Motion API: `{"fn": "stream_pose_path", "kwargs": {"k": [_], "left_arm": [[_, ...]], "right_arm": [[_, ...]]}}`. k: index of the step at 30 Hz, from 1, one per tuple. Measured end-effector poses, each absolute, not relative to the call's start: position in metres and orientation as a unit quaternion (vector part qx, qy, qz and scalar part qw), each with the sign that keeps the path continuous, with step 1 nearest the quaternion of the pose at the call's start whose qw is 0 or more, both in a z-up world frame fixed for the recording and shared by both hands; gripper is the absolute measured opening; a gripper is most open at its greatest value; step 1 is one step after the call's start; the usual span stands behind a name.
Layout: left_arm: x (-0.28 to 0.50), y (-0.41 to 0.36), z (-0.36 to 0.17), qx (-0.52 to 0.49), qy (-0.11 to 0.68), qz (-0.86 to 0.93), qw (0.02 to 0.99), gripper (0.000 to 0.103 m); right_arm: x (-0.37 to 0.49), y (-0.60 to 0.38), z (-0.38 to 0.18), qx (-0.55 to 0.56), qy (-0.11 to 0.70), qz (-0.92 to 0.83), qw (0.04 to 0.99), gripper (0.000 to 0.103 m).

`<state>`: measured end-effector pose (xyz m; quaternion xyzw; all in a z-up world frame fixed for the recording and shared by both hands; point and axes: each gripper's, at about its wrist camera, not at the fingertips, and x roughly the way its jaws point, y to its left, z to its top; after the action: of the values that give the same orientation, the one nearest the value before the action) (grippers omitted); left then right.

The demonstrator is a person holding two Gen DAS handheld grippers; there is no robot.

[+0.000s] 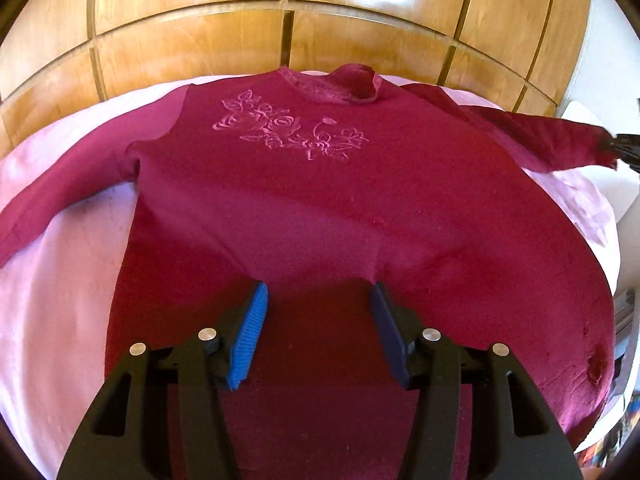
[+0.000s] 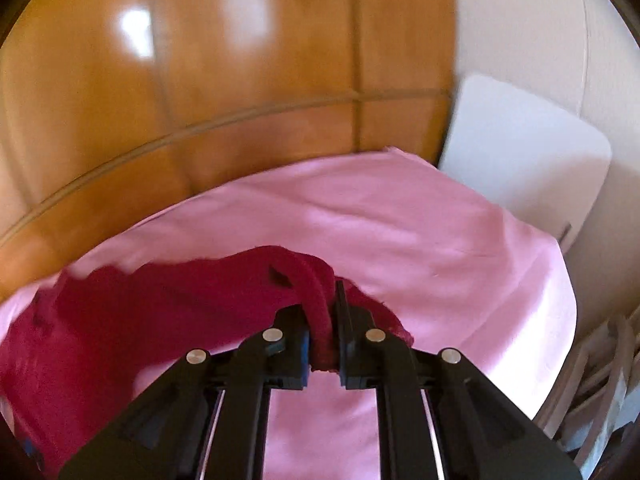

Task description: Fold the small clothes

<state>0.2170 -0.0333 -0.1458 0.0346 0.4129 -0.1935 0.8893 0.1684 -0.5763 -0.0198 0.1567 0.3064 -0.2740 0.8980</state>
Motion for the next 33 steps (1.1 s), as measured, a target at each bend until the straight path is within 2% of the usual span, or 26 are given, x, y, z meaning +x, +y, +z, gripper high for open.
{"fn": "stream_pose_path", "kwargs": {"k": [4,6,7,8,10,13,15,17,19,24,25,26,27,30,33], "left_arm": [[0.216,-0.032,-0.146,0.033,0.416,-0.191,0.889,0.053],[0.217,-0.034,-0.146,0.034,0.417,-0.187,0.889,0.054],[0.217,-0.034,-0.146,0.033,0.419,-0.185,0.888,0.054],[0.217,-0.034,-0.145,0.033,0.420,-0.183,0.888,0.054],[0.218,-0.034,-0.146,0.029,0.421,-0.182,0.888,0.054],[0.218,-0.033,-0.146,0.024,0.421,-0.180,0.889,0.054],[0.218,-0.032,-0.147,0.022,0.420,-0.179,0.889,0.054],[0.218,-0.033,-0.147,0.023,0.420,-0.178,0.890,0.054],[0.218,-0.033,-0.147,0.024,0.420,-0.177,0.890,0.054],[0.218,-0.034,-0.147,0.026,0.420,-0.173,0.891,0.054],[0.218,-0.035,-0.147,0.027,0.420,-0.170,0.891,0.054],[0.218,-0.035,-0.147,0.029,0.420,-0.169,0.891,0.054],[0.218,-0.035,-0.148,0.030,0.420,-0.168,0.891,0.054],[0.219,-0.034,-0.147,0.028,0.422,-0.168,0.891,0.054],[0.219,-0.034,-0.148,0.027,0.420,-0.164,0.892,0.054]], "right_arm": [[0.199,-0.631,-0.030,0.200,0.330,-0.308,0.870,0.010],[0.211,-0.656,-0.036,0.229,0.328,-0.321,0.858,0.030],[0.211,-0.666,-0.035,0.240,0.321,-0.330,0.855,0.060],[0.204,-0.672,-0.034,0.247,0.311,-0.337,0.854,0.073],[0.190,-0.682,-0.031,0.268,0.277,-0.351,0.853,0.075],[0.170,-0.690,-0.043,0.320,0.268,-0.329,0.847,0.077],[0.158,-0.687,-0.061,0.348,0.278,-0.306,0.841,0.075],[0.154,-0.681,-0.088,0.388,0.294,-0.278,0.828,0.062],[0.161,-0.674,-0.107,0.411,0.303,-0.257,0.821,0.056],[0.199,-0.661,-0.123,0.415,0.306,-0.235,0.824,0.055],[0.211,-0.660,-0.124,0.401,0.316,-0.241,0.825,0.048],[0.219,-0.662,-0.124,0.389,0.324,-0.245,0.827,0.017],[0.225,-0.662,-0.122,0.373,0.338,-0.248,0.828,0.005],[0.222,-0.660,-0.101,0.309,0.335,-0.276,0.846,0.004],[0.213,-0.674,-0.113,0.306,0.360,-0.315,0.823,0.004]]}}
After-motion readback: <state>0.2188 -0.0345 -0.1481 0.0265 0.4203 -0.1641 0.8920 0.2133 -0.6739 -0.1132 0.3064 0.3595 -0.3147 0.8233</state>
